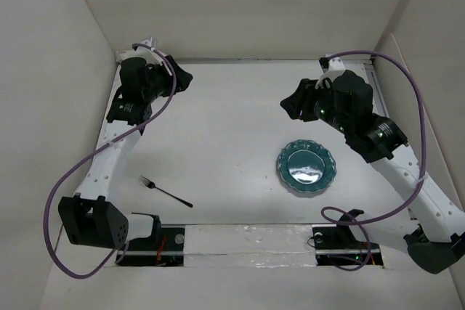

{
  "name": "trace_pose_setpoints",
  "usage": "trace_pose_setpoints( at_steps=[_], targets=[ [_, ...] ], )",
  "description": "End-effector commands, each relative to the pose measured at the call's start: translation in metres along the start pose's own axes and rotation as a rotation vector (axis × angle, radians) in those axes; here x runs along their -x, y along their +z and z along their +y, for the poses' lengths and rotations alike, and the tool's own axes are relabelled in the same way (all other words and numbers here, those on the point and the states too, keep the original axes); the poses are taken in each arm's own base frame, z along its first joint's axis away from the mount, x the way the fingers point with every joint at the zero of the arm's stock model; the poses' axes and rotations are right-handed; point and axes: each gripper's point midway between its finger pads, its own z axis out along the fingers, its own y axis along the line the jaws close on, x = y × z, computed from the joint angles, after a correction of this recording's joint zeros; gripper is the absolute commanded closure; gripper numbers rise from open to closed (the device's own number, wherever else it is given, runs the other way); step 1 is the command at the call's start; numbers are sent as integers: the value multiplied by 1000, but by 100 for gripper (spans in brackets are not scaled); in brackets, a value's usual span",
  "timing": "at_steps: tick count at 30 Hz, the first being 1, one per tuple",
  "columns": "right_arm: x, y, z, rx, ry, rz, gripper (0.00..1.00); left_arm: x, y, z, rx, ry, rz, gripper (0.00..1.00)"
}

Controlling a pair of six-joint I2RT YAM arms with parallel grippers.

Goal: Set the dinner table for one person

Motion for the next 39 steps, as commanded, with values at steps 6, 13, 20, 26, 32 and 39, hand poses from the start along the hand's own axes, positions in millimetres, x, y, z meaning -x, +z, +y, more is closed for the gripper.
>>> trace_pose_setpoints(
  at_steps=[6,13,20,26,32,39],
  targets=[
    [-15,-6,-7,70,36,39,100,41,6,61,368,-16,-114,84],
    [-30,-7,-19,69,29,54,100,54,46,148,644,-71,-64,99],
    [-40,-5,-34,48,28,61,100,25,84,225,783,-126,47,62],
    [-58,14,-33,76,30,147,75,-22,128,267,812,-176,156,53],
    [-61,23,-33,78,28,178,56,-43,154,296,823,-278,124,40],
    [-70,30,-33,75,48,210,54,-49,160,319,826,-398,11,38]
  ],
)
